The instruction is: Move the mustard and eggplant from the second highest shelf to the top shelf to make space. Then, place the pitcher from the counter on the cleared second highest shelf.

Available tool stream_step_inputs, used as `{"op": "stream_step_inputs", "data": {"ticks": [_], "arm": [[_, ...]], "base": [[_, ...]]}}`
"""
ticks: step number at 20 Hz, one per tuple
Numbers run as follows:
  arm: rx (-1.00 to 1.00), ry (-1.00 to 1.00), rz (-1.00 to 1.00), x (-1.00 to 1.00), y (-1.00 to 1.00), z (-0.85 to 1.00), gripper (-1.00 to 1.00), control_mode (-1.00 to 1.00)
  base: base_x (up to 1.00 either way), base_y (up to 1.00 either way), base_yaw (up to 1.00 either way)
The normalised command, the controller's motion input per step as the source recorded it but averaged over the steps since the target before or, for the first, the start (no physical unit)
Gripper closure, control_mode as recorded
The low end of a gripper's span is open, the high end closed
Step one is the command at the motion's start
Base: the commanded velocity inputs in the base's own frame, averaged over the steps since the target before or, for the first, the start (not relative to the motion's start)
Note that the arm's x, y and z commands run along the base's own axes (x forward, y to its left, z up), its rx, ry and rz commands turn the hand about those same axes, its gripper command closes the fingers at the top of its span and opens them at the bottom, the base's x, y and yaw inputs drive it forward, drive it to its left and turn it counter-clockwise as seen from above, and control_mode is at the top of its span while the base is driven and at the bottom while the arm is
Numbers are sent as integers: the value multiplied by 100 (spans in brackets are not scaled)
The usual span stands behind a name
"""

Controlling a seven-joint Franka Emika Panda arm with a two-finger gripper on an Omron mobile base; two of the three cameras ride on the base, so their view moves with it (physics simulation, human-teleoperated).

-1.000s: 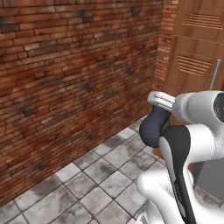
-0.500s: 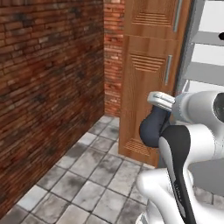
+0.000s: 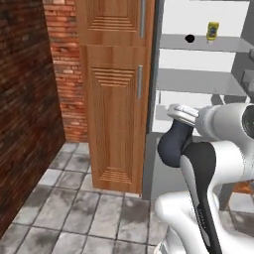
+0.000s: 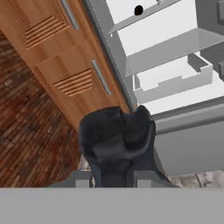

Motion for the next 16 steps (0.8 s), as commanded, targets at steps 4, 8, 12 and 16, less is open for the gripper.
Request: {"op": "stream_step_inputs", "data": {"ticks": [4, 8, 12, 16], "arm": [[0, 0, 0, 0, 0, 0, 100, 100], [0, 0, 0, 0, 0, 0, 100, 100], [0, 0, 0, 0, 0, 0, 100, 100], [0, 0, 0, 0, 0, 0, 100, 100]], "base": [[61, 0, -43], [62, 0, -36], [60, 0, -33], [58, 4, -29]]}}
